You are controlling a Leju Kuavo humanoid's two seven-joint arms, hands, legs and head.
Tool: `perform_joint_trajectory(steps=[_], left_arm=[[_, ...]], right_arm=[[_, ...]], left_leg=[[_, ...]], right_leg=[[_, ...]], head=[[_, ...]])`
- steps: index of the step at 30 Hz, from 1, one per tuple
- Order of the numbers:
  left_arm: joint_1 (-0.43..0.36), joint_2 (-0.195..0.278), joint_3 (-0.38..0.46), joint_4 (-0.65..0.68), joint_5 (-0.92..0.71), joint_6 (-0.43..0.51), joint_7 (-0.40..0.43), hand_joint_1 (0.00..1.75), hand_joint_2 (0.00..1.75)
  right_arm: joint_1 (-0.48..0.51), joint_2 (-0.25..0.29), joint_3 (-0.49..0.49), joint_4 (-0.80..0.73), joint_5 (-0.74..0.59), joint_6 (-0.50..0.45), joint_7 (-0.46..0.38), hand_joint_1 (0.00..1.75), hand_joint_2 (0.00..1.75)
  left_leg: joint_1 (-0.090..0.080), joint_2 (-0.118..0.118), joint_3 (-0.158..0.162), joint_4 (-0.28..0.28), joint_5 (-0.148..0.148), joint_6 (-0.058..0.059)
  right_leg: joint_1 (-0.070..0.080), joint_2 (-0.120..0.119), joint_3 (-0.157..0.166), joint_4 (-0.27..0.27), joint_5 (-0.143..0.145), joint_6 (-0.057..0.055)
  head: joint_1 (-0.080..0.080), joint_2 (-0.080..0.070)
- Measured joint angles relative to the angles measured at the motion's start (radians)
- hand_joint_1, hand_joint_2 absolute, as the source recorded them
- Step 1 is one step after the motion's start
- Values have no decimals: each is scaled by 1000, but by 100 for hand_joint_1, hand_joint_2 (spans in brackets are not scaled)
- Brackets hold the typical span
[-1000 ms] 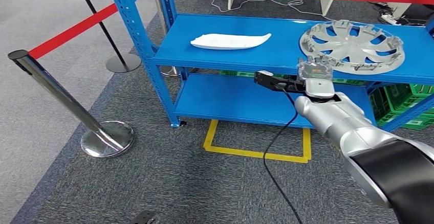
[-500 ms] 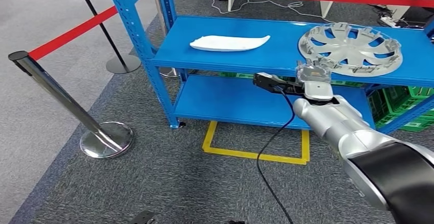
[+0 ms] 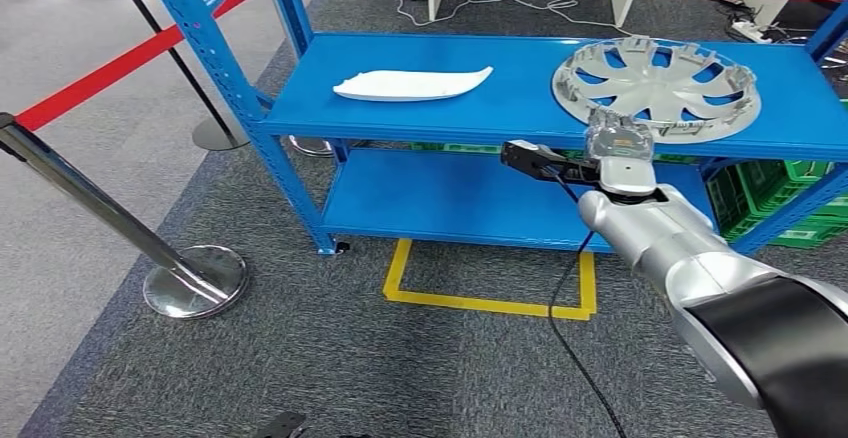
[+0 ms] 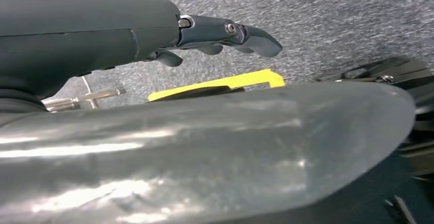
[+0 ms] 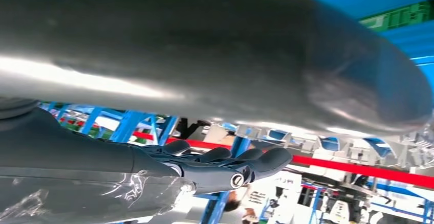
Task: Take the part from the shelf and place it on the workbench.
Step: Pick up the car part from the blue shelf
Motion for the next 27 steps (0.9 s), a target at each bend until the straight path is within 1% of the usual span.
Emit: perform_joint_trajectory(steps=[1, 2, 3, 5, 6, 7, 8, 9, 11, 12, 13, 14, 15, 16, 17, 18, 19, 21, 22, 23, 24, 25, 26, 27], left_arm=[[-1, 0, 0, 0, 0, 0, 0, 0, 0], [-2, 0, 0, 0, 0, 0, 0, 0, 0], [-2, 0, 0, 0, -1, 0, 0, 0, 0], [-2, 0, 0, 0, -2, 0, 0, 0, 0], [-2, 0, 0, 0, -3, 0, 0, 0, 0], [-1, 0, 0, 0, -4, 1, 0, 0, 0], [-2, 0, 0, 0, -5, 1, 0, 0, 0], [-2, 0, 0, 0, -5, 1, 0, 0, 0], [-2, 0, 0, 0, -6, 1, 0, 0, 0], [-2, 0, 0, 0, -6, 1, 0, 0, 0], [-1, -1, 0, 0, -6, 1, 0, 0, 0], [-1, -1, 0, 0, -7, 1, 0, 0, 0], [-1, -1, 0, 0, -7, 1, 0, 0, 0], [-1, -2, 0, 0, -7, 1, 0, 0, 0], [-2, -2, 0, 0, -8, 1, 0, 0, 0], [-2, -2, 0, 0, -8, 1, 0, 0, 0], [-2, -2, 0, 0, -8, 1, 0, 0, 0], [-1, -1, 0, 0, -8, 1, 0, 0, 0], [-1, -1, 0, 0, -8, 1, 0, 0, 0], [-1, -1, 0, 0, -8, 2, 0, 0, 0], [-1, -1, 0, 0, -8, 2, 0, 0, 0], [-2, -1, 0, 0, -8, 2, 0, 0, 0], [-1, -1, 0, 0, -8, 2, 0, 0, 0], [-1, -1, 0, 0, -8, 2, 0, 0, 0]], right_arm=[[0, 0, -3, 0, 1, 0, 0, 0, 0], [0, 0, -6, 0, 3, -1, 0, 0, 0], [0, 0, -8, 0, 4, -1, 0, 0, 0], [2, 0, -13, 0, 8, -1, -1, 0, 0], [3, -1, -15, 0, 11, -2, -1, 0, 0], [4, -2, -17, 0, 13, -2, -2, 0, 0], [3, -3, -19, 0, 15, -2, -2, 0, 0], [3, -4, -21, 0, 17, -3, -2, 0, 0], [4, -4, -25, 0, 18, -4, -3, 0, 0], [6, -4, -27, 0, 19, -4, -3, 0, 0], [6, -4, -30, 0, 20, -3, -3, 0, 0], [7, -5, -33, 0, 21, -3, -3, 0, 0], [6, -5, -36, 0, 23, -4, -3, 0, 0], [4, -5, -38, 0, 26, -4, -3, 0, 0], [2, -4, -40, -1, 28, -4, -3, 0, 0], [0, -4, -41, -2, 31, -4, -3, 0, 0], [-1, -4, -42, -3, 32, -4, -3, 0, 0], [0, -3, -43, -3, 33, -5, -3, 0, 0], [0, -3, -45, -4, 34, -5, -3, 0, 0], [0, -3, -47, -5, 34, -5, -2, 0, 0], [-1, -3, -48, -6, 34, -6, -2, 0, 0], [-2, -2, -49, -7, 34, -6, -2, 0, 0], [-1, -1, -49, -7, 35, -6, -3, 0, 0], [0, 0, -49, -8, 35, -5, -3, 0, 0]], left_leg=[[-3, -2, 29, -66, 33, 5], [-5, -4, 54, -121, 52, 6], [-6, -5, 71, -158, 60, 7], [-10, -5, 79, -180, 57, 8], [-11, -5, 79, -183, 61, 13], [-11, -4, 80, -186, 64, 19], [-10, -3, 82, -190, 67, 25], [-9, -1, 83, -192, 68, 30], [-10, 1, 84, -192, 67, 36], [-10, 2, 84, -192, 67, 37], [-10, 3, 85, -192, 66, 38], [-10, 3, 86, -191, 66, 38], [-10, 4, 88, -191, 64, 36], [-11, 4, 89, -190, 62, 34], [-13, 5, 90, -188, 60, 30], [-15, 5, 90, -186, 58, 26], [-16, 6, 90, -185, 57, 22], [-16, 10, 89, -186, 56, 14], [-15, 11, 87, -181, 51, 9], [-14, 12, 79, -161, 36, 3], [-13, 12, 60, -122, 14, -3], [-11, 12, 33, -65, -15, -8], [-9, 12, -2, 2, -43, -12], [-7, 12, -34, 58, -60, -14]], right_leg=[[1, 2, 0, 1, 0, 2], [2, 4, -2, 1, 0, 6], [2, 6, -3, 0, 1, 11], [0, 9, -5, -7, 5, 24], [-2, 8, -6, -9, 6, 29], [-4, 5, -10, -4, 0, 32], [-3, 1, -22, 21, -18, 34], [-1, -3, -42, 67, -45, 35], [4, -8, -100, 199, -106, 36], [5, -9, -122, 246, -121, 37], [6, -10, -129, 262, -118, 37], [6, -12, -116, 237, -97, 36], [7, -16, -86, 179, -64, 35], [7, -24, -49, 109, -36, 34], [9, -30, -15, 46, -16, 31], [11, -35, 7, 6, -8, 27], [13, -36, 16, -10, -9, 23], [15, -30, 18, -13, -9, 13], [14, -27, 19, -14, -8, 9], [12, -24, 20, -16, -7, 4], [10, -21, 21, -17, -6, 0], [9, -17, 22, -17, -7, -3], [9, -14, 22, -17, -8, -5], [8, -11, 22, -17, -8, -5]], head=[[0, 0], [0, 0], [1, 0], [1, 0], [1, 0], [1, 0], [3, 0], [3, 0], [4, 0], [4, 0], [5, 0], [5, 0], [5, 0], [5, 0], [5, 0], [4, 0], [4, 0], [3, 0], [3, 0], [1, 0], [-1, 0], [-3, 0], [-4, 0], [-4, 0]])
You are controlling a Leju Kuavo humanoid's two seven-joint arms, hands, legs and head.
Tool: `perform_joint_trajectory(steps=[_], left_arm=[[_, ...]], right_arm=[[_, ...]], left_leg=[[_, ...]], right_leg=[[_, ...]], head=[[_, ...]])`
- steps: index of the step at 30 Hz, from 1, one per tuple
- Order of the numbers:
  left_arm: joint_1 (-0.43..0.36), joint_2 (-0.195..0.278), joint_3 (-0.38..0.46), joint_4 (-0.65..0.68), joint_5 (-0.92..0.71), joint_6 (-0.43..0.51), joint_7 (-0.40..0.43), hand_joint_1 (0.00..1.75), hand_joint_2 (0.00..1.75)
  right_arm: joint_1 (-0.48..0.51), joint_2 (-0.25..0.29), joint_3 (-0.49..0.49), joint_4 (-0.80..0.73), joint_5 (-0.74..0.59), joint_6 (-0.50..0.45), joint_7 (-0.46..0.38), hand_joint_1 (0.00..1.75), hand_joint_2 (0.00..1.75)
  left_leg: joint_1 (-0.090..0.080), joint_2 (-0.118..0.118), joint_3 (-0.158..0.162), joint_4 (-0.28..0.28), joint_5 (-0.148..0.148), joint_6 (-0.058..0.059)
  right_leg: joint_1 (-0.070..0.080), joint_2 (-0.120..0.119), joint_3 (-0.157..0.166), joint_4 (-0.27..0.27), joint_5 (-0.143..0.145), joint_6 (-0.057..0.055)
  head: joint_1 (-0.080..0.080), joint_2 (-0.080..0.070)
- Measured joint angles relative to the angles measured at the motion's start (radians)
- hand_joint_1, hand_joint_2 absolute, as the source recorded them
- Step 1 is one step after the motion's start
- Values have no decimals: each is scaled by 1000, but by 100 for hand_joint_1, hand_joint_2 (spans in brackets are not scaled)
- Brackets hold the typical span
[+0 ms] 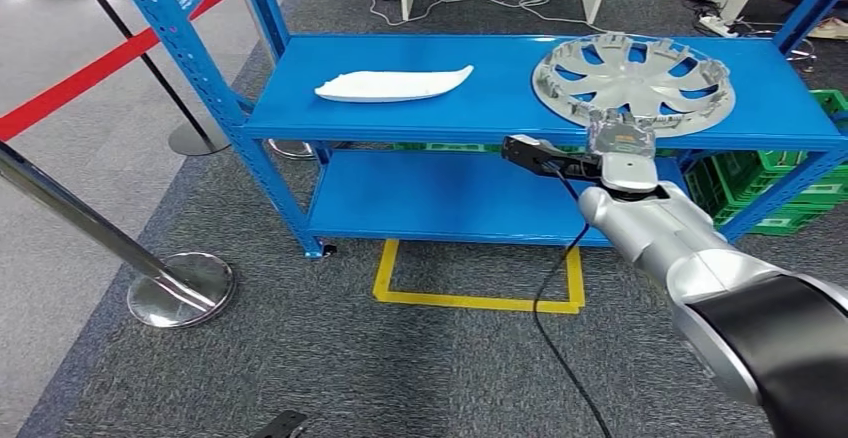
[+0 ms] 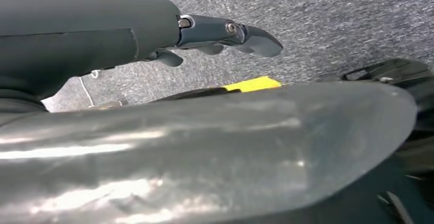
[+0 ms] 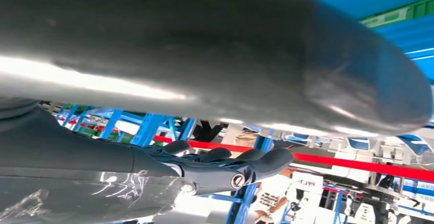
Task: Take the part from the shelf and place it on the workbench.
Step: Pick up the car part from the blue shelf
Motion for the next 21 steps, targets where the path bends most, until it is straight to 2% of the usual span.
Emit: perform_joint_trajectory(steps=[1, 2, 4, 5, 6, 8, 10, 11, 12, 15, 16, 17, 18, 20, 21], left_arm=[[0, 0, 0, 0, 0, 0, 0, 0, 0], [0, 0, 0, 0, 0, 0, 0, 0, 0], [0, 0, 0, 0, -1, 0, 0, 0, 0], [-1, 0, 0, 0, -1, 0, 0, 0, 0], [-1, -1, 0, 0, -1, 0, 0, 0, 0], [-2, -1, 0, 0, -2, 0, 0, 0, 0], [-1, 0, 0, 0, -2, 0, 0, 0, 0], [-1, 0, 0, 0, -2, 0, 0, 0, 0], [-2, 0, 0, 0, -2, 0, 0, 0, 0], [-2, 1, 0, 0, -3, -1, 0, 0, 0], [-1, 1, 0, 0, -3, -1, 0, 0, 0], [-1, 1, 0, 0, -3, -1, 0, 0, 0], [-1, 0, 0, 0, -3, -1, 0, 0, 0], [-1, 0, 0, 0, -3, -1, 0, 0, 0], [-2, 0, 0, 0, -3, -1, 0, 0, 0]], right_arm=[[1, 0, 0, 0, 0, 0, 0, 0, 0], [2, 0, -1, 0, 2, 0, 0, 0, 0], [1, 1, -5, -1, 5, -1, 0, 0, 0], [0, 1, -7, -2, 6, -1, 0, 0, 0], [-2, 1, -9, -3, 7, -2, 0, 0, 0], [-3, 2, -13, -4, 8, -1, 0, 0, 0], [1, 1, -16, -3, 12, 0, 0, 0, 0], [2, 1, -17, -3, 14, 0, 1, 0, 0], [3, 1, -18, -3, 17, 0, 0, 0, 0], [5, 2, -21, -3, 22, 0, 0, 0, 0], [7, 2, -23, -3, 23, 0, 0, 0, 0], [8, 2, -25, -3, 23, 0, 0, 0, 0], [8, 2, -27, -3, 23, 0, 0, 0, 0], [5, 2, -31, -4, 23, 0, 0, 0, 0], [2, 2, -32, -4, 23, 0, 0, 0, 0]], left_leg=[[2, 0, -20, 29, -1, -1], [3, 0, -22, 23, 18, -2], [8, -2, 23, -77, 87, -4], [11, -8, 54, -141, 113, -6], [13, -13, 78, -188, 127, -3], [11, -21, 97, -229, 127, 8], [8, -18, 97, -232, 128, 24], [8, -16, 99, -233, 129, 32], [7, -14, 100, -235, 130, 38], [2, -10, 101, -235, 128, 51], [1, -9, 102, -235, 127, 52], [-1, -8, 103, -235, 127, 53], [-2, -8, 105, -235, 126, 53], [-5, -6, 108, -233, 123, 49], [-7, -5, 109, -231, 122, 46]], right_leg=[[0, 3, 0, 0, 0, 0], [-1, 7, 1, 0, -1, 1], [-5, 13, 3, 1, -2, 6], [-5, 17, 2, 3, -4, 12], [-5, 21, 0, 4, -4, 18], [-5, 27, -3, 1, -2, 31], [-9, 26, -4, -3, -2, 41], [-9, 20, -11, 12, -14, 44], [-9, 12, -28, 48, -36, 44], [-3, -1, -118, 242, -121, 42], [-1, -2, -138, 280, -129, 41], [1, -2, -139, 280, -118, 39], [4, -4, -120, 242, -92, 35], [10, -17, -50, 106, -30, 27], [13, -23, -20, 52, -13, 23]], head=[[0, 0], [0, 0], [0, 0], [-1, 0], [-1, 0], [-2, 0], [-1, 0], [1, 0], [3, 0], [8, 0], [8, 0], [9, 0], [9, 0], [9, 0], [9, 0]])
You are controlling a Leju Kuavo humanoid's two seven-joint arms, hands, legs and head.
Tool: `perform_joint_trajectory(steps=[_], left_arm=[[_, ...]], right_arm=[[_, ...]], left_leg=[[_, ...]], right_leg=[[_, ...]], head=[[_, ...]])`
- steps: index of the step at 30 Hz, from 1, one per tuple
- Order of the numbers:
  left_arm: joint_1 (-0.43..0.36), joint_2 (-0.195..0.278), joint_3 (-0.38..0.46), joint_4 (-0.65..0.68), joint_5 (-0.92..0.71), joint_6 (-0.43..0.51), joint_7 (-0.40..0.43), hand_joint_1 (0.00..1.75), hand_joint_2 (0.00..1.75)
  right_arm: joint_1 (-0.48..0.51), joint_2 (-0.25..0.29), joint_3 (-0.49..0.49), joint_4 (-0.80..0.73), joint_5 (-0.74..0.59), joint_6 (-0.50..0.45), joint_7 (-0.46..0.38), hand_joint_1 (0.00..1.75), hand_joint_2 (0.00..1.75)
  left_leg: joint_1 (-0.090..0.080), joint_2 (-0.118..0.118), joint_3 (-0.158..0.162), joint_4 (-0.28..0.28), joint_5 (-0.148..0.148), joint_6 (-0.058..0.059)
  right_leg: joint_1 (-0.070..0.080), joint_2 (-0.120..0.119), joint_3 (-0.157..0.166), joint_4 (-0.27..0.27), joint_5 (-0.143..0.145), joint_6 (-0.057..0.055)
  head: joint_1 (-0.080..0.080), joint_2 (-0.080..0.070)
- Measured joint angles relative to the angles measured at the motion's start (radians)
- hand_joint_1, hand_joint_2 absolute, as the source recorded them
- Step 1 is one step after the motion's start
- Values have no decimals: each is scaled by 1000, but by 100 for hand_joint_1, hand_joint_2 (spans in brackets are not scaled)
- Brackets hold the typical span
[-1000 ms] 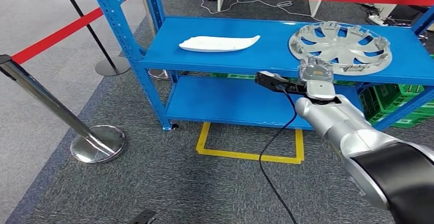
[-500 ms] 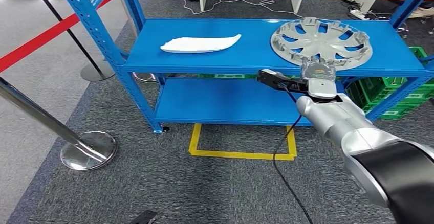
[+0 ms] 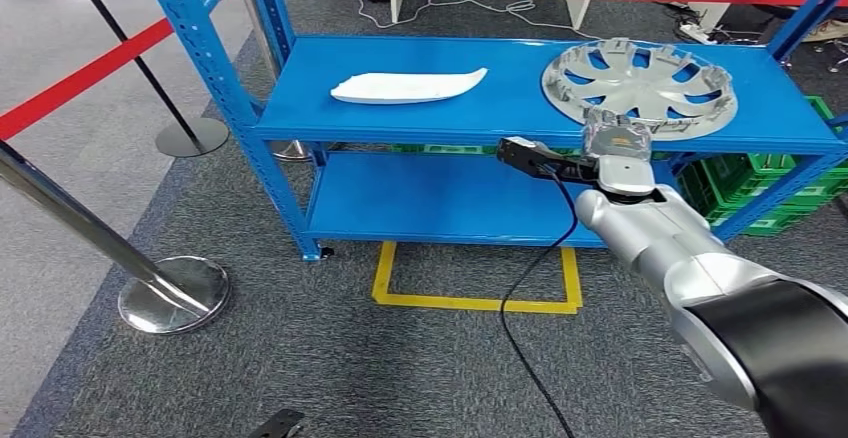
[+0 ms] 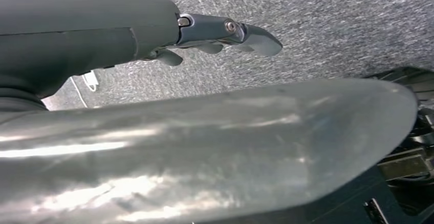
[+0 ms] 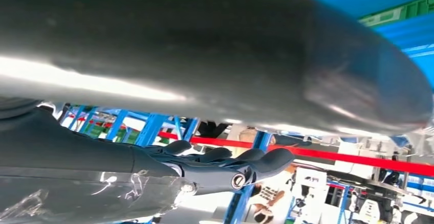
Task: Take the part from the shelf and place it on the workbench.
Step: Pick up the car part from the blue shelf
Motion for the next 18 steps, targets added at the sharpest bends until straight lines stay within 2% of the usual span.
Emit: perform_joint_trajectory(steps=[2, 5, 7, 9, 10, 11, 12, 14, 15, 16, 17, 18], left_arm=[[1, 0, 0, 0, 0, 0, 0, 0, 0], [1, 0, 0, 0, -1, 1, 0, 0, 0], [0, 0, 0, 0, -2, 2, 0, 0, 0], [1, 1, 0, 0, -3, 2, 0, 0, 0], [1, 1, 0, 0, -4, 2, 0, 0, 0], [1, 2, 0, 0, -4, 2, 0, 0, 0], [1, 3, 0, 0, -5, 2, 0, 0, 0], [0, 3, 0, 0, -7, 2, 0, 0, 0], [-1, 3, 0, 0, -8, 2, 0, 0, 0], [-2, 3, 0, 0, -8, 2, 0, 0, 0], [-3, 2, 0, 0, -9, 2, 0, 0, 0], [-3, 2, 0, 0, -9, 2, 0, 0, 0]], right_arm=[[-3, 1, -1, -1, 2, 0, 0, 0, 0], [-1, 2, -6, -1, 10, -3, 0, 0, 0], [-2, 3, -9, -2, 17, -9, 0, 0, 0], [0, 4, -9, -2, 24, -13, 0, 0, 0], [2, 4, -9, -2, 27, -14, 0, 0, 0], [4, 4, -9, -2, 31, -14, 0, 0, 0], [5, 4, -9, -2, 36, -14, 1, 0, 0], [3, 4, -9, -2, 50, -15, 1, 0, 0], [1, 4, -9, -2, 57, -15, 2, 0, 0], [-1, 4, -9, -2, 62, -15, 2, 0, 0], [-2, 4, -9, -2, 65, -15, 2, 0, 0], [-2, 4, -9, -2, 66, -15, 2, 0, 0]], left_leg=[[-3, 4, -1, 1, 0, -7], [-2, 8, -6, 9, -10, -22], [0, 6, -38, 80, -54, -34], [4, 6, -101, 207, -109, -43], [6, 6, -126, 253, -120, -46], [8, 6, -137, 268, -113, -48], [10, 6, -128, 244, -89, -49], [16, 5, -69, 127, -24, -52], [18, 3, -39, 67, -5, -51], [19, 1, -19, 27, 5, -47], [19, -1, -10, 7, 5, -43], [19, -3, -9, 0, 4, -38]], right_leg=[[5, -4, 22, -43, 5, -6], [0, 7, 23, -49, 10, -17], [-6, 11, 25, -52, 13, -24], [-8, 16, 25, -52, 13, -27], [-9, 19, 25, -52, 13, -27], [-10, 21, 25, -52, 13, -27], [-12, 22, 25, -51, 13, -26], [-14, 26, 25, -50, 13, -18], [-14, 28, 23, -48, 12, -12], [-13, 31, 21, -47, 13, -6], [-11, 32, 19, -47, 12, -5], [-9, 33, 18, -48, 13, -11]], head=[[-1, 0], [-1, 0], [-3, 0], [-5, 0], [-5, 0], [-5, 0], [-5, 0], [-5, 0], [-5, 0], [-5, 0], [-6, 0], [-5, 0]])
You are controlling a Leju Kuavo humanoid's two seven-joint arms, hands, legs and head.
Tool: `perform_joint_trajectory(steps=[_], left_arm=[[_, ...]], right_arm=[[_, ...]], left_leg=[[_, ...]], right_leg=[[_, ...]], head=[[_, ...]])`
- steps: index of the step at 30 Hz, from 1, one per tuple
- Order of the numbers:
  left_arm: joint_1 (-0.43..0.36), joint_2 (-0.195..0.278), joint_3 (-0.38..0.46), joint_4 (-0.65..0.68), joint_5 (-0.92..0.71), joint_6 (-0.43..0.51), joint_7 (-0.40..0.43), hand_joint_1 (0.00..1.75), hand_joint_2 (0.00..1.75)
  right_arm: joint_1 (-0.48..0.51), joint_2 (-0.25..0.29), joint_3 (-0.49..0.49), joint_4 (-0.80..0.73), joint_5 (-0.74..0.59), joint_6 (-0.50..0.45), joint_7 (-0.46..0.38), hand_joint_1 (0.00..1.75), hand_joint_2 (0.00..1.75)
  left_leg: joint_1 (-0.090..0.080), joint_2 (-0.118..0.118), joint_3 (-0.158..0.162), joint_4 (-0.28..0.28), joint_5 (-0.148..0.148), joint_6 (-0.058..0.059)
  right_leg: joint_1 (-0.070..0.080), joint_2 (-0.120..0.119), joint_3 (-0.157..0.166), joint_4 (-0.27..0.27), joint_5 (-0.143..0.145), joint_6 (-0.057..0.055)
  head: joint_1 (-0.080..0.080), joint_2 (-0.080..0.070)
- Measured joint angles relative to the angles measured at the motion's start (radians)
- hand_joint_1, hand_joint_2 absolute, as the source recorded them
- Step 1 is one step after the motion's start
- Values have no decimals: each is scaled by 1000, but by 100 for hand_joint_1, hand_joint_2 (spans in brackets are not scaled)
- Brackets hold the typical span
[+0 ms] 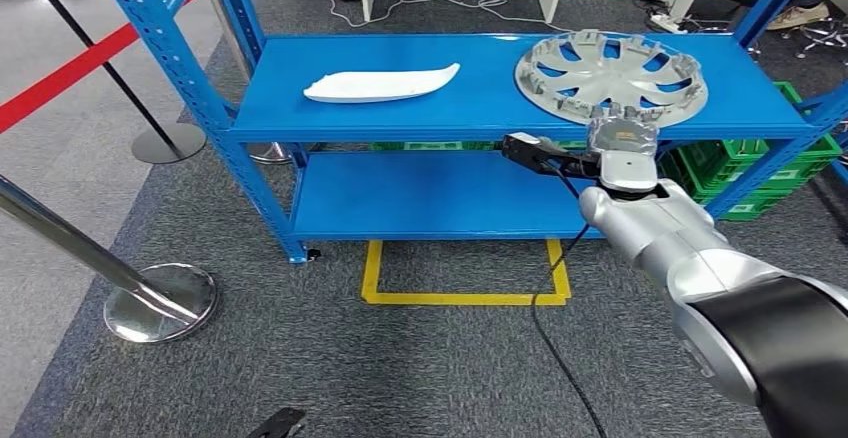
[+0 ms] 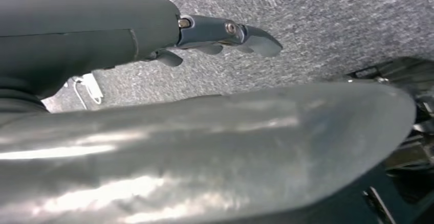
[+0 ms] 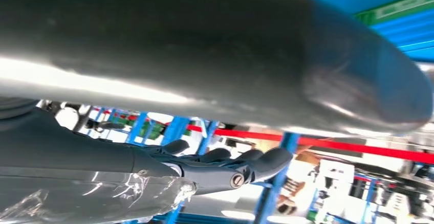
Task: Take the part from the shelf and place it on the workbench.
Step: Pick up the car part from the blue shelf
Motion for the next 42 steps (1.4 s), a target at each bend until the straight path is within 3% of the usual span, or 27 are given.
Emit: perform_joint_trajectory(steps=[2, 3, 6, 10, 25, 31, 33, 36, 37, 38, 39, 40, 42], left_arm=[[0, 0, 0, 0, 0, 0, 0, 0, 0], [0, 0, 0, 0, 0, 0, 0, 0, 0], [-1, 0, 0, 0, -1, 0, 0, 0, 0], [-1, 0, 0, 0, -1, 0, 0, 0, 0], [-1, 1, -5, 0, -12, 4, 0, 0, 0], [-3, 3, -8, 0, -13, 3, 2, 0, 0], [-4, 3, -8, 0, -13, 2, 2, 0, 0], [-6, 2, -8, 0, -15, 1, 4, 0, 0], [-6, 2, -8, 0, -15, 1, 5, 0, 0], [-5, 2, -8, 0, -15, 1, 5, 0, 0], [-4, 1, -8, 0, -15, 1, 6, 0, 0], [-4, 0, -8, 0, -15, 1, 6, 0, 0], [-6, 0, -9, 0, -15, 0, 6, 0, 0]], right_arm=[[1, 0, 0, 0, 2, -3, -1, 0, 0], [1, 0, 0, 0, 3, -5, -1, 0, 0], [0, 1, 0, 0, 6, -14, -3, 0, 0], [0, 1, 0, 0, 9, -15, -6, 0, 0], [2, 0, -2, 0, 33, -17, -19, 0, 0], [2, 0, -3, 0, 34, -17, -19, 0, 0], [1, -1, -7, 0, 35, -18, -18, 0, 0], [7, -2, -15, 0, 36, -20, -17, 0, 0], [11, -2, -17, 0, 37, -20, -17, 0, 0], [14, -3, -19, 0, 37, -21, -16, 0, 0], [15, -4, -20, 0, 38, -21, -16, 0, 0], [15, -4, -22, 0, 39, -21, -16, 0, 0], [12, -4, -24, 0, 42, -22, -17, 0, 0]], left_leg=[[-1, -1, 0, -1, 3, 5], [-2, -1, 0, -1, 3, 9], [-4, -3, 0, -1, 4, 17], [-6, -4, -1, -1, 4, 22], [-8, -3, -2, -1, 6, 25], [-14, -2, 3, -9, 7, 41], [-9, 1, 11, -19, 11, 48], [-9, 3, 13, -21, 11, 51], [-9, 3, 13, -21, 10, 51], [-8, 3, 14, -20, 8, 50], [-7, 2, 15, -20, 6, 47], [-6, 2, 17, -18, 3, 42], [-7, 1, 19, -13, -3, 28]], right_leg=[[0, -1, 3, -6, 3, -14], [0, -2, 5, -9, 6, -15], [-1, -7, 12, -20, 11, -5], [-4, -7, 16, -29, 14, 27], [-5, -6, 13, -27, 16, 31], [-13, -6, 13, -29, 14, 45], [-12, -9, -13, 23, -18, 47], [-11, -12, -107, 215, -104, 44], [-11, -13, -127, 253, -112, 44], [-11, -13, -129, 253, -101, 43], [-12, -14, -111, 214, -74, 43], [-12, -17, -77, 146, -39, 44], [-11, -19, -13, 28, 1, 40]], head=[[1, 0], [3, 0], [3, 0], [3, 0], [2, 0], [3, 0], [6, 0], [9, 0], [9, 0], [10, 0], [10, 0], [10, 0], [10, 0]])
